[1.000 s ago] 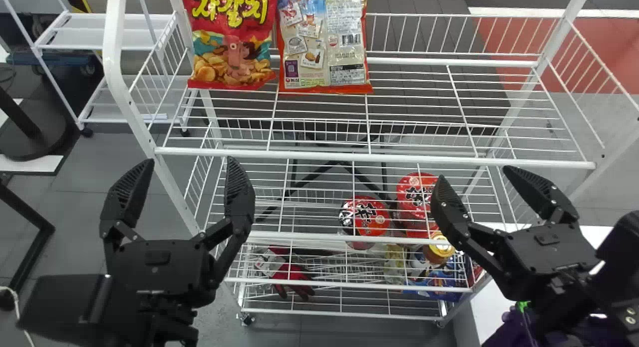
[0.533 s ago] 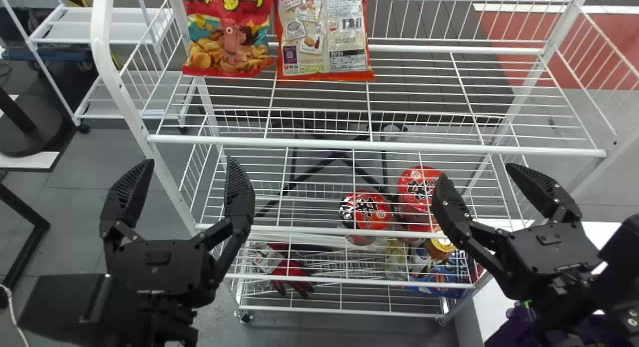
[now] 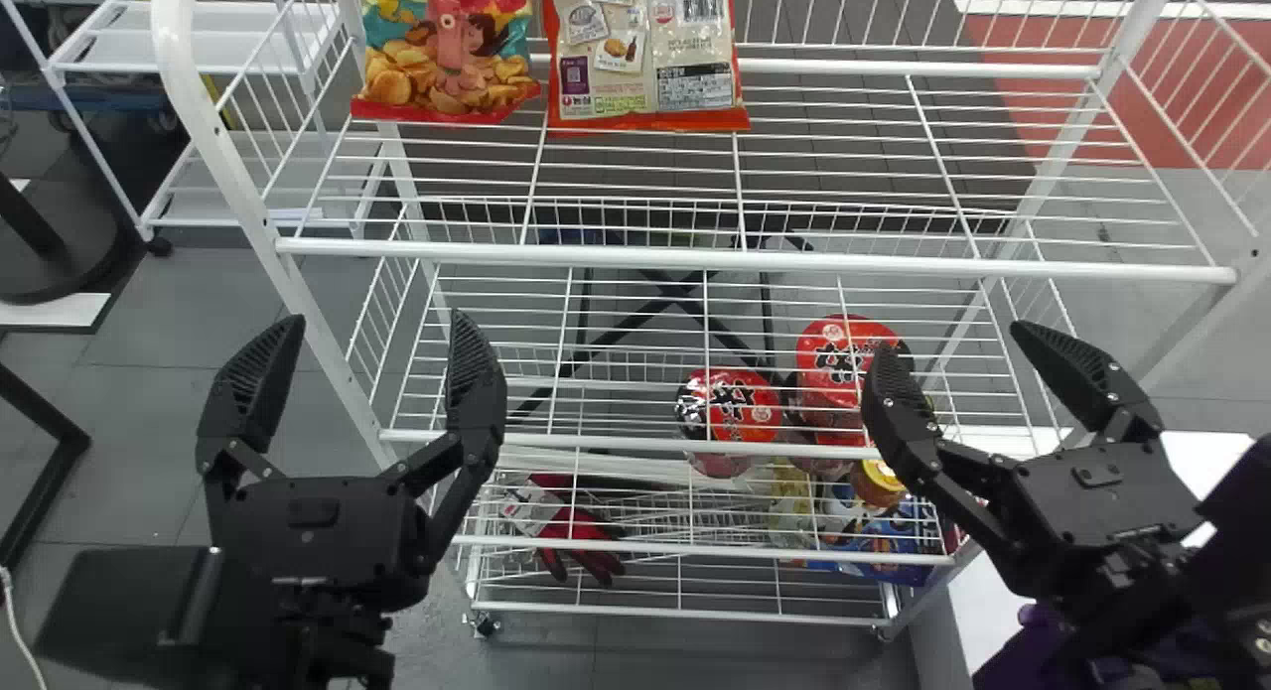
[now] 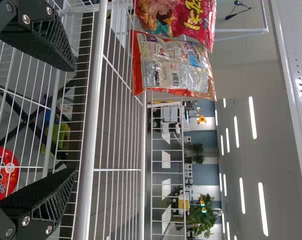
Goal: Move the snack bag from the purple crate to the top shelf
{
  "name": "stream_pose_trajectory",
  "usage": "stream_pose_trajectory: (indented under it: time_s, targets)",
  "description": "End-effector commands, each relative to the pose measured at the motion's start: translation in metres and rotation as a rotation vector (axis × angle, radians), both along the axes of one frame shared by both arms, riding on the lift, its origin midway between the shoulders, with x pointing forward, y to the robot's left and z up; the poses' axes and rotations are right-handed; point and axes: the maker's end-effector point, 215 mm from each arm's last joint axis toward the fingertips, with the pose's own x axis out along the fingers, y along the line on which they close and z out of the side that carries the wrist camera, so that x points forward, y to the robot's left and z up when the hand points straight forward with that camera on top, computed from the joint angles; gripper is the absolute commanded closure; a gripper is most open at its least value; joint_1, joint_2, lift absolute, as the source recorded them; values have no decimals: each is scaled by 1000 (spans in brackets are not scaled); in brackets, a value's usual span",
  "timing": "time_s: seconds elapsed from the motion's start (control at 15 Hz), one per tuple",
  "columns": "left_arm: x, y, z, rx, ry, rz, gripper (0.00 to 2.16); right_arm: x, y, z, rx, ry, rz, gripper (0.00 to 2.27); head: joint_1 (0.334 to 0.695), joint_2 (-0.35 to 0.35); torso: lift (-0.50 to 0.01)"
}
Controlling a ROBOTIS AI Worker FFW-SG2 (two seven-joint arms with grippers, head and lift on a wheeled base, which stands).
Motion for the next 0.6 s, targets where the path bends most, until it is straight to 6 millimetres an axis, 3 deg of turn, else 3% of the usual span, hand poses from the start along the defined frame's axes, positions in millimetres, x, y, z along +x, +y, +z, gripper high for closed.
stream_pose_trajectory:
  time_s: [0.0,0.53]
  targets:
    - [0,-1,1,-2,0,-2,117,-1,0,-1,-2,3,4,100,695,5,-212]
    - [-6,-2,10,-16,-39,2,113,-1,-2,0,0,-11,0,113,695,-1,-243]
